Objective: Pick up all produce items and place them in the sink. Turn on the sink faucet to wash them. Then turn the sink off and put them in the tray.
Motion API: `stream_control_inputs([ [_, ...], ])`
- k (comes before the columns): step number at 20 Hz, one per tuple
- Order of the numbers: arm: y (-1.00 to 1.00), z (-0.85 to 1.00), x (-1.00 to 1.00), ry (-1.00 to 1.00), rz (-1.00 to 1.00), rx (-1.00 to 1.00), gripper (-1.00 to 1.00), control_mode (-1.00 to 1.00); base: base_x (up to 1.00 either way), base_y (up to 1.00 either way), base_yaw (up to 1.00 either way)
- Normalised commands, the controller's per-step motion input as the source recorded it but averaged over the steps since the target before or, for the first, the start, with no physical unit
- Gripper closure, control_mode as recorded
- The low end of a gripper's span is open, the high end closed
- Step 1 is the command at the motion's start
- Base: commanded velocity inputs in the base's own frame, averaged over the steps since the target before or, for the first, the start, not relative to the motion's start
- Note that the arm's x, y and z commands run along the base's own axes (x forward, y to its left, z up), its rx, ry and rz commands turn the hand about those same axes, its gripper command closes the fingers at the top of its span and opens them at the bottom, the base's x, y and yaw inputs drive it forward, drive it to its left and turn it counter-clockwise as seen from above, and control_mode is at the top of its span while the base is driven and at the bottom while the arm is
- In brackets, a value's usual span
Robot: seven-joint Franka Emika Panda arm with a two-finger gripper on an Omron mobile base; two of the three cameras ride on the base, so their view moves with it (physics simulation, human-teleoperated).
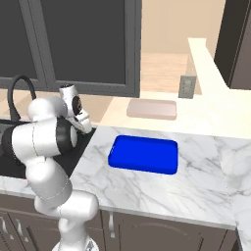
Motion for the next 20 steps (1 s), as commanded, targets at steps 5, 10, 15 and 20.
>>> stream_control_inputs([
  [5, -0.60, 0.29, -0.17, 0.00, -0.17, 0.00, 1.00, -1.00, 0.00, 0.00, 0.00],
  [10, -0.65, 0.20, -0.33, 0.00, -0.16, 0.00, 1.00, -1.00, 0.00, 0.00, 0.00],
  [15, -0.73, 0.15, -0.35, 0.00, -0.17, 0.00, 1.00, -1.00, 0.00, 0.00, 0.00],
  [20, -0.76, 0.09, -0.24, 0.00, -0.17, 0.00, 1.00, -1.00, 0.00, 0.00, 0.00],
])
